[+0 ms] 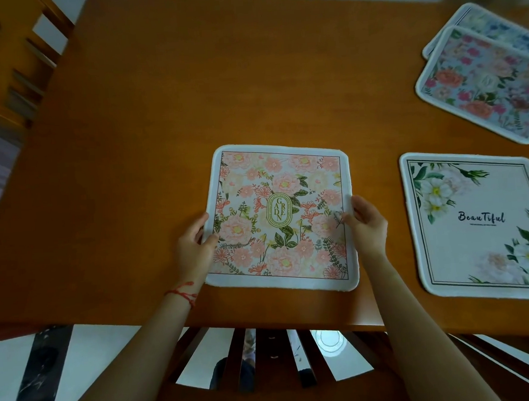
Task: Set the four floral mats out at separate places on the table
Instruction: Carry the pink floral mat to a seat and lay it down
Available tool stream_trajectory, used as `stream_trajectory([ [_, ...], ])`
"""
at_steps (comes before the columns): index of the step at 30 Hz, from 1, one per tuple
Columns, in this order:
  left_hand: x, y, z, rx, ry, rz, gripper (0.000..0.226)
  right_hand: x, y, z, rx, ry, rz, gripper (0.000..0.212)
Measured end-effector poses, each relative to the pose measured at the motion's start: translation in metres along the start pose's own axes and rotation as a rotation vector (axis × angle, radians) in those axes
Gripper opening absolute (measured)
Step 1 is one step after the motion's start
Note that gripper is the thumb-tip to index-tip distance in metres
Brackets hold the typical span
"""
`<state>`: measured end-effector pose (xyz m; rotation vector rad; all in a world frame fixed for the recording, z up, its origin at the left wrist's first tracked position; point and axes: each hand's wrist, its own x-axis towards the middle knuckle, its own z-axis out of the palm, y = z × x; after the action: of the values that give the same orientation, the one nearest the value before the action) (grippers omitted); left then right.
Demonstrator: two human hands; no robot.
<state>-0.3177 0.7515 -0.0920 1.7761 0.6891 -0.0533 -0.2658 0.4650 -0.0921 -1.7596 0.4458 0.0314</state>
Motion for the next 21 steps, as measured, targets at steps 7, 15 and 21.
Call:
stream_trajectory([
  [7, -0.001, 0.001, -0.002, 0.041, -0.011, 0.014, 0.046, 0.001, 0.004, 0.001, -0.082, 0.018, 0.003, 0.037],
  [15, -0.005, 0.005, 0.000, 0.086, -0.018, 0.068, 0.040, -0.009, -0.003, 0.001, -0.130, 0.023, 0.015, 0.044],
  [21, -0.016, 0.006, -0.001, 0.133, -0.046, 0.063, 0.042, -0.023, -0.007, 0.000, -0.225, 0.026, 0.021, 0.046],
])
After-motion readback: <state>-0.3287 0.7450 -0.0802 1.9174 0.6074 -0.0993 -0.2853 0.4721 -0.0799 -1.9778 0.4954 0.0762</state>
